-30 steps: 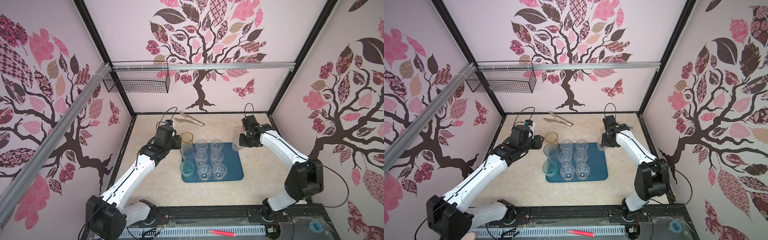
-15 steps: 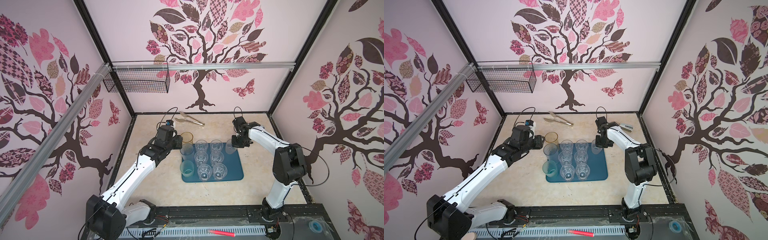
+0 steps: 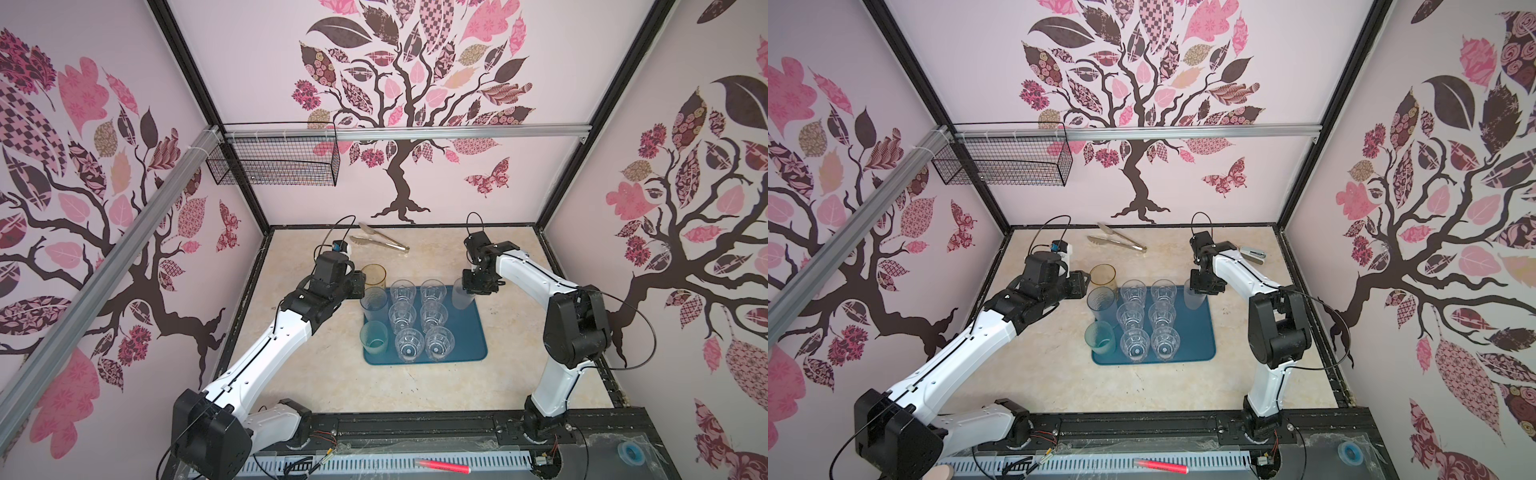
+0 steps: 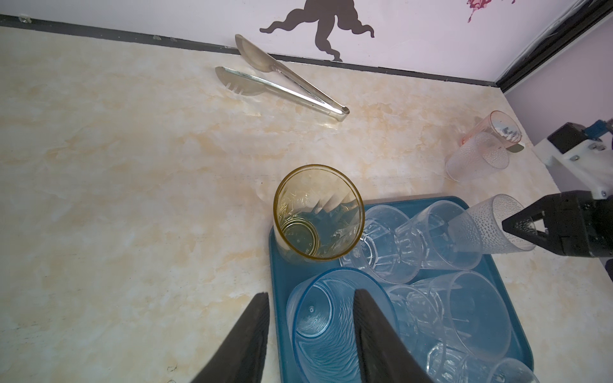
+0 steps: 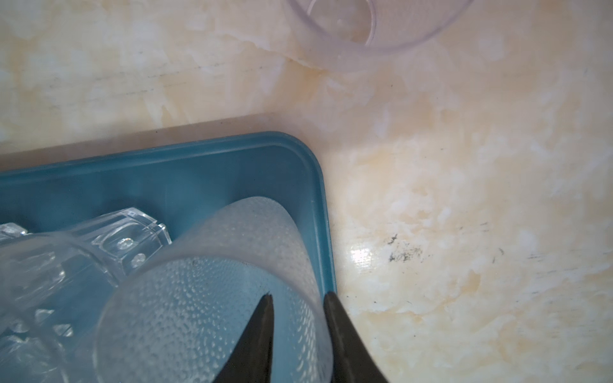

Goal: Place the glasses into the tray
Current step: Place the glass on the tray.

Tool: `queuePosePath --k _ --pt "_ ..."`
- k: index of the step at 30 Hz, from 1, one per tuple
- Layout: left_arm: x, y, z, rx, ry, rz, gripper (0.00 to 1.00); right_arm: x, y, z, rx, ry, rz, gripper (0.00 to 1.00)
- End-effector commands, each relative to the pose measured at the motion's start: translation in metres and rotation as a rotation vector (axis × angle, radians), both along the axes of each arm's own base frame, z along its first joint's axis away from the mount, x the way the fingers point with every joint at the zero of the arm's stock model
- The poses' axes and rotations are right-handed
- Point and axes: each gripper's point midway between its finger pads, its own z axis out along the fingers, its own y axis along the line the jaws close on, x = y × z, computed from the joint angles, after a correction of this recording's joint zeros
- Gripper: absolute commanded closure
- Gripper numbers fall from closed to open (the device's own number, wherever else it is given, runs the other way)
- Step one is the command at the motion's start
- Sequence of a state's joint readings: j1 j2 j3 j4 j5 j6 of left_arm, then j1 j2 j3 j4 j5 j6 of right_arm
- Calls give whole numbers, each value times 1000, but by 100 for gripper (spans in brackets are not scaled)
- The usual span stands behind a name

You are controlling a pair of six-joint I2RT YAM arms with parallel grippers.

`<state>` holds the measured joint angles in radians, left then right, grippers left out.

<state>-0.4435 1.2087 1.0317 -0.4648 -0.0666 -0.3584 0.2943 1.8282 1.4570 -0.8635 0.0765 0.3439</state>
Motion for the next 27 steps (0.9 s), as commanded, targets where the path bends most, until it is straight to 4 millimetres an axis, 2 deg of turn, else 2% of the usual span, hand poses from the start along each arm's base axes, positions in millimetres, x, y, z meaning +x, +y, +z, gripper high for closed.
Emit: queuePosePath --k 1,6,10,13,17,21,24,27 --pt "-2 -1 -8 7 7 -10 55 5 8 13 28 -13 4 68" --pt "-3 -1 -8 8 7 -11 55 12 18 19 83 -30 9 66" --pt "-3 0 -6 10 3 -10 55 12 17 20 79 -32 8 65" --pt "-3 -1 -6 11 5 -13 55 13 16 28 75 -48 6 62" --pt "-3 -1 -5 7 3 -15 55 18 14 51 75 -93 -2 57" --pt "-3 -1 -3 12 2 -18 55 26 15 87 124 -176 -26 51" --pt "-2 0 1 22 -11 -13 55 35 0 109 164 -257 -98 44" --pt "-1 -2 5 39 -23 -23 54 50 -30 116 216 -353 -233 38"
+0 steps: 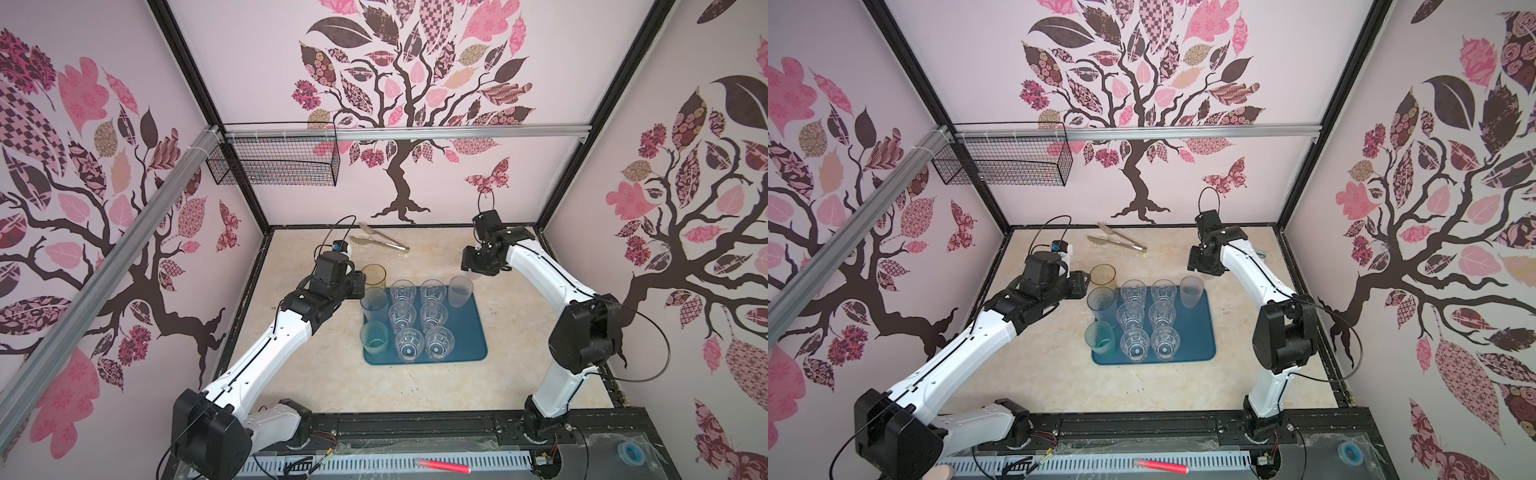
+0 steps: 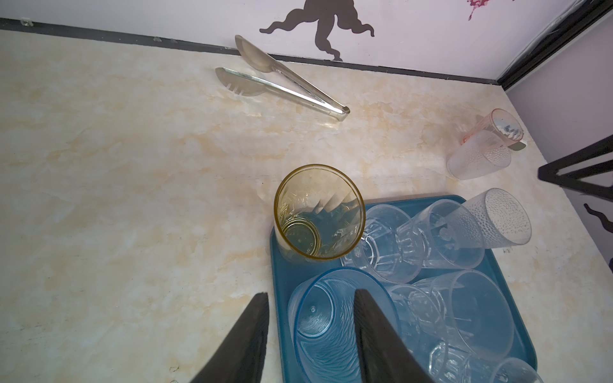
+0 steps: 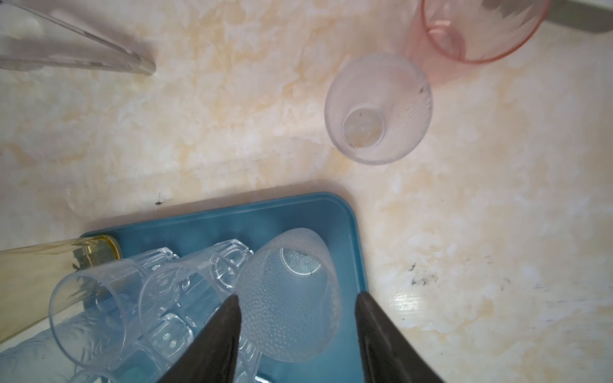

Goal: Place the glasses into the tray
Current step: Place the glass on the tray, then pick up the glass from the top-right of the table.

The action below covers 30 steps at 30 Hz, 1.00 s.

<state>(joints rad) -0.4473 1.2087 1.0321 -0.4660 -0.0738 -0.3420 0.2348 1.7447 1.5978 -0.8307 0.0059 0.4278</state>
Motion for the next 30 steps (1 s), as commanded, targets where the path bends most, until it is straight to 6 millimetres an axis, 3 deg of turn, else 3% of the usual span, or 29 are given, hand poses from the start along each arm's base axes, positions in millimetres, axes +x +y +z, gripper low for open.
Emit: queuePosePath --k 1,5,13,20,30 --pt "0 -4 6 27 -21 -24 54 16 -40 32 76 -155 -180 35" --pt "0 -14 9 18 -19 -62 50 40 -82 21 61 -199 -330 28" --pt "-3 -16 9 20 -25 -82 40 90 -126 -17 80 -159 -437 27" --pt "-4 -14 8 24 -29 -76 38 110 -130 -51 59 -105 -443 29" --pt "-6 -11 2 45 -23 -78 38 112 -134 -94 38 -35 -448 35"
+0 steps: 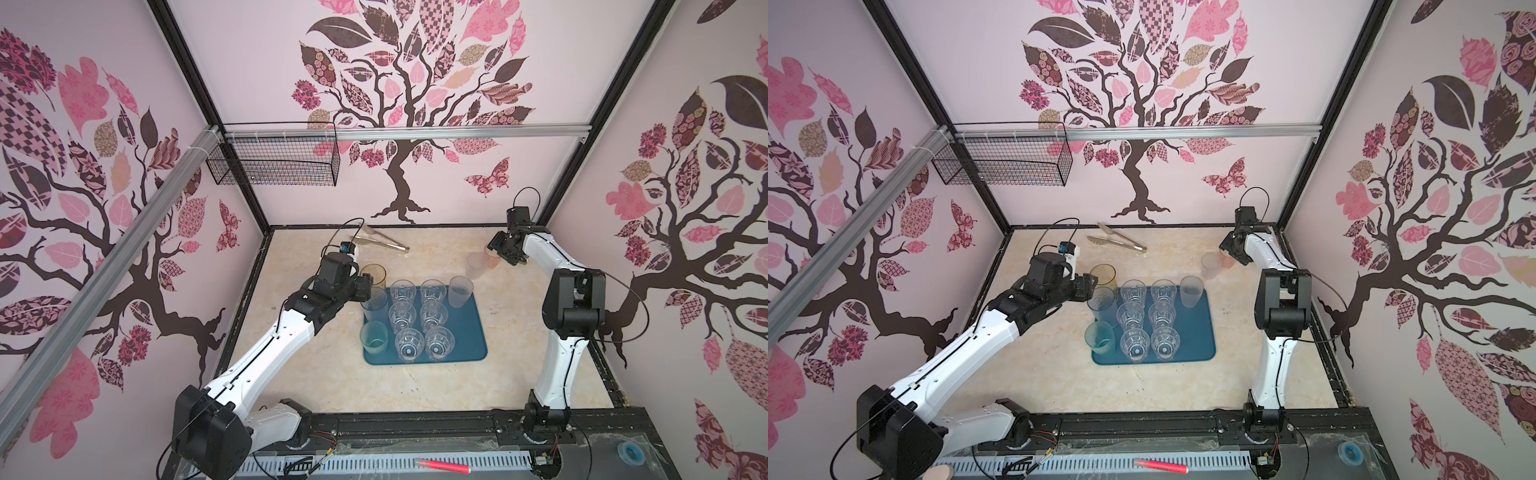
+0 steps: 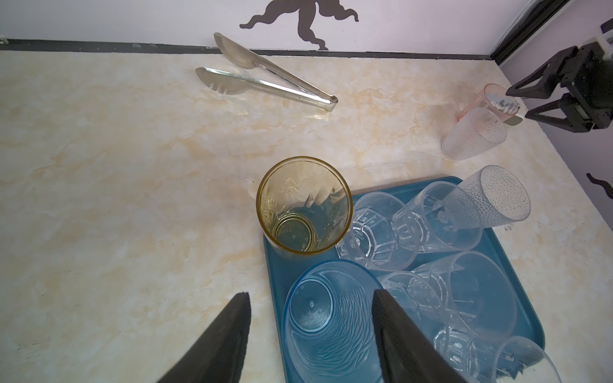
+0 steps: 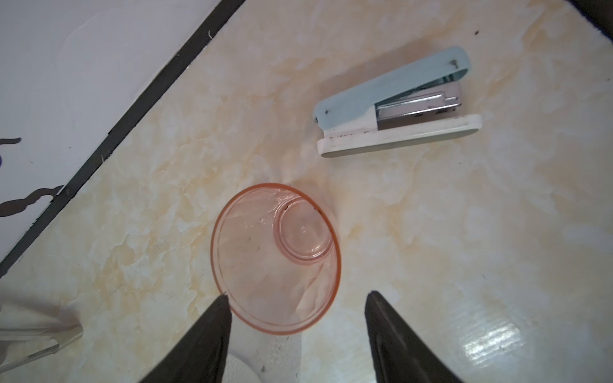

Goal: Place the glasses into the tray
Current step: Pick up the glass from the top-right of the table.

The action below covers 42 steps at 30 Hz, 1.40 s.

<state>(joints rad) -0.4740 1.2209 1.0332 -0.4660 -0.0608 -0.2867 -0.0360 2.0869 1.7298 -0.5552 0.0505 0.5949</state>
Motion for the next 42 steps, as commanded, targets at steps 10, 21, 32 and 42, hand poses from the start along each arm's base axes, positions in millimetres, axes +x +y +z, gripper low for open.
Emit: queuePosePath --k 10,21,32,42 --pt "-4 3 1 11 -24 -2 39 19 -8 -45 -11 62 0 54" --pt "-6 6 3 5 -39 9 40 18 -10 -21 -31 20 8 86" --pt "-5 10 12 0 -73 27 40 -16 -14 53 -80 -57 14 96" --pt "1 22 17 51 -94 88 40 -111 -9 107 -165 -29 65 96"
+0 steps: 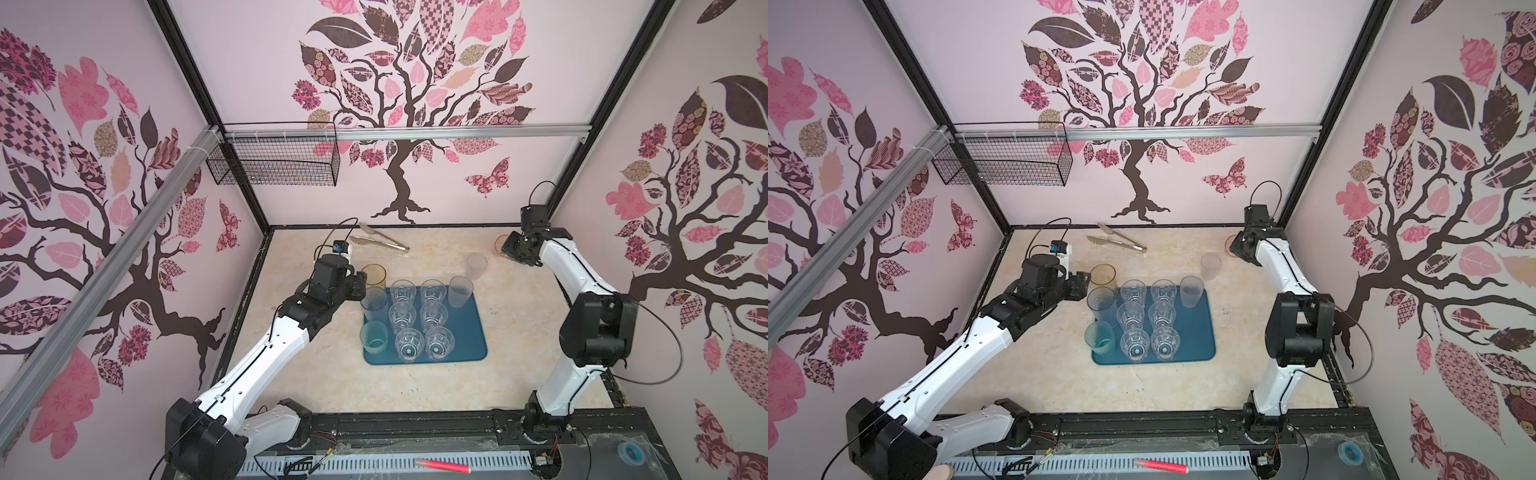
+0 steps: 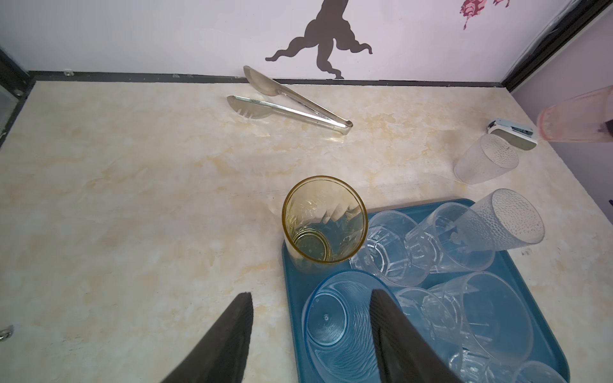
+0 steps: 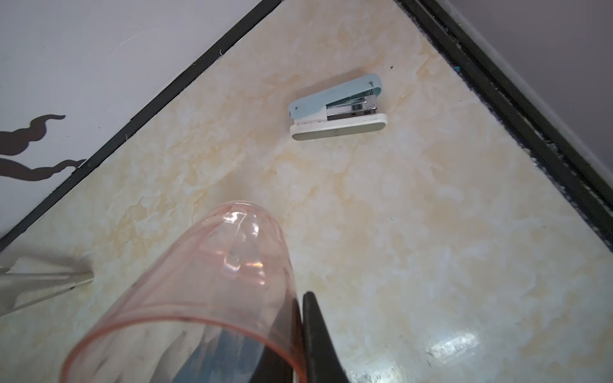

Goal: Place the glasses into the tray
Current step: Pick up the glass from the top-right of the table, then place the glass on the tray.

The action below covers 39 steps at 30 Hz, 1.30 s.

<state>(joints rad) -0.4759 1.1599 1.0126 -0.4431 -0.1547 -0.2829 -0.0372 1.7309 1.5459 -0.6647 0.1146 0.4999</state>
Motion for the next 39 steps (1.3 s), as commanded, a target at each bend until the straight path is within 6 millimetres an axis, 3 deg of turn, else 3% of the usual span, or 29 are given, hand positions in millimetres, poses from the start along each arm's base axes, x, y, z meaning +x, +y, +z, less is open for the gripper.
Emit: queuePosePath --k 1,8,11,15,20,24,30,39 --pt "2 4 -1 26 -12 17 41 -48 3 23 -71 45 37 96" --pt "0 0 -11 -5 6 10 41 -135 33 -18 -102 253 128 96" --pt "0 1 -11 3 2 11 41 -162 43 -31 -121 326 159 96" --pt "1 2 -11 11 -1 13 41 -183 65 -43 -126 360 205 96" --pt "1 -2 -12 -11 6 2 41 -192 115 -74 -57 380 297 95" --pt "-1 -2 -13 -8 11 0 41 -184 142 -83 -67 388 356 95" --pt "-2 2 -14 0 8 10 41 -171 148 -94 -100 409 384 94" --pt "-2 3 -16 5 11 13 41 -168 150 -120 -123 466 407 86"
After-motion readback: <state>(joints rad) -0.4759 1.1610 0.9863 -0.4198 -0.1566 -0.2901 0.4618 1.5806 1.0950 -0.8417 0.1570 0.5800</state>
